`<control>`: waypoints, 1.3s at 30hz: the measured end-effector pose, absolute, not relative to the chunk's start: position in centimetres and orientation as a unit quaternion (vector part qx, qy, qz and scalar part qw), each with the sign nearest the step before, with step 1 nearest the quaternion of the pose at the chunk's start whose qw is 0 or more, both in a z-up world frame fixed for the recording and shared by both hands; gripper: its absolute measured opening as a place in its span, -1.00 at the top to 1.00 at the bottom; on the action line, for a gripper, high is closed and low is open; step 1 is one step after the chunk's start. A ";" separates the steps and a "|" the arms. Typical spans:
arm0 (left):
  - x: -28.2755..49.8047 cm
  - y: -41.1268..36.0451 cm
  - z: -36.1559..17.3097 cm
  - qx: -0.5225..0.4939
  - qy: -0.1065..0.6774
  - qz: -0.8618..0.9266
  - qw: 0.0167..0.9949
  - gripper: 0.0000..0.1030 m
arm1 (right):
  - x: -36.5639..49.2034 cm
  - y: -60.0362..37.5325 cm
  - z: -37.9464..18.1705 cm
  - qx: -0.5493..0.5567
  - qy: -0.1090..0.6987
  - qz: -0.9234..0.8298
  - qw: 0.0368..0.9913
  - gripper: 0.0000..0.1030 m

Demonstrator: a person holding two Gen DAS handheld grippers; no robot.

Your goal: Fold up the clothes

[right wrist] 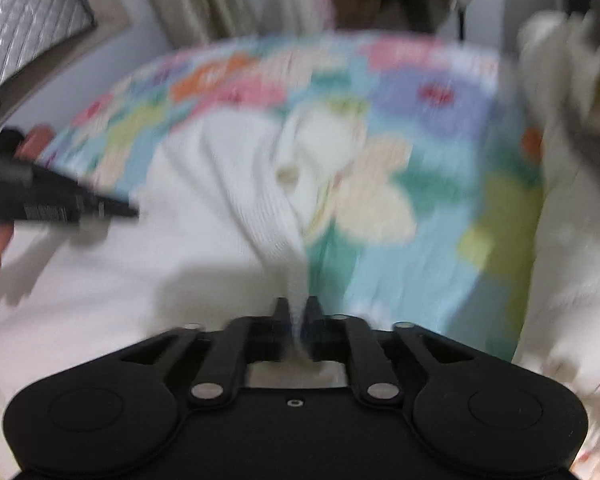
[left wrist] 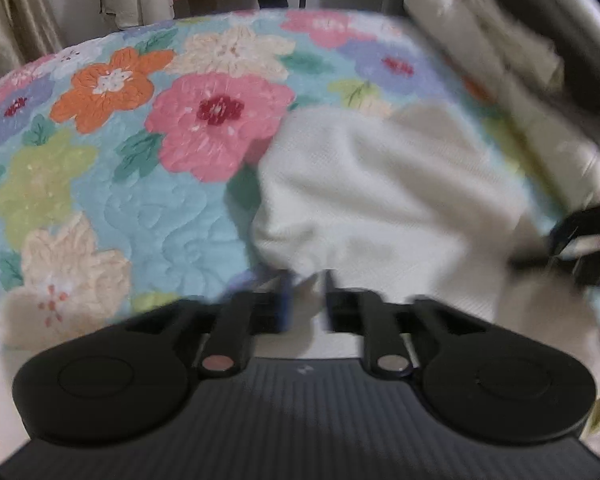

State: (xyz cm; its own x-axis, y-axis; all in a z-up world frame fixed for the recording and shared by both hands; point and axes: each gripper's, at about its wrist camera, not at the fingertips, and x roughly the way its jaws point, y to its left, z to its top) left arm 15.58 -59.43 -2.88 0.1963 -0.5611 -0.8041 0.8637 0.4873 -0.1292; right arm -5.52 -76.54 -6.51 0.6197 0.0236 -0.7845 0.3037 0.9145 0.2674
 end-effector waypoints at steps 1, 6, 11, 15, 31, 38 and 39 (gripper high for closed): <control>15.7 -59.3 -2.2 0.157 0.417 -0.481 0.756 -0.16 | -5.8 -76.9 -6.7 0.201 0.427 -0.077 0.878 0.05; 14.7 -61.3 1.0 0.090 0.378 -0.519 0.762 -0.56 | -7.3 -78.8 -5.8 0.318 0.353 -0.078 0.877 -0.10; 12.6 -66.9 1.4 0.137 0.386 -0.531 0.742 -0.56 | -7.2 -78.9 -3.9 0.294 0.334 -0.099 0.890 -0.26; 10.9 -71.2 0.9 0.170 0.389 -0.534 0.731 -0.56 | -6.9 -79.6 -3.9 0.264 0.342 -0.136 0.891 -0.28; 12.8 -76.9 -4.7 0.315 0.412 -0.496 0.696 0.55 | -6.8 -78.4 -8.0 0.273 0.276 -0.100 0.916 -0.28; 12.9 -68.9 0.6 0.100 0.347 -0.519 0.775 0.71 | -5.1 -76.9 -9.0 0.208 0.314 -0.110 0.920 -0.03; 12.4 -66.6 1.4 0.061 0.326 -0.514 0.791 0.71 | -5.3 -77.0 -8.9 0.208 0.312 -0.111 0.921 0.00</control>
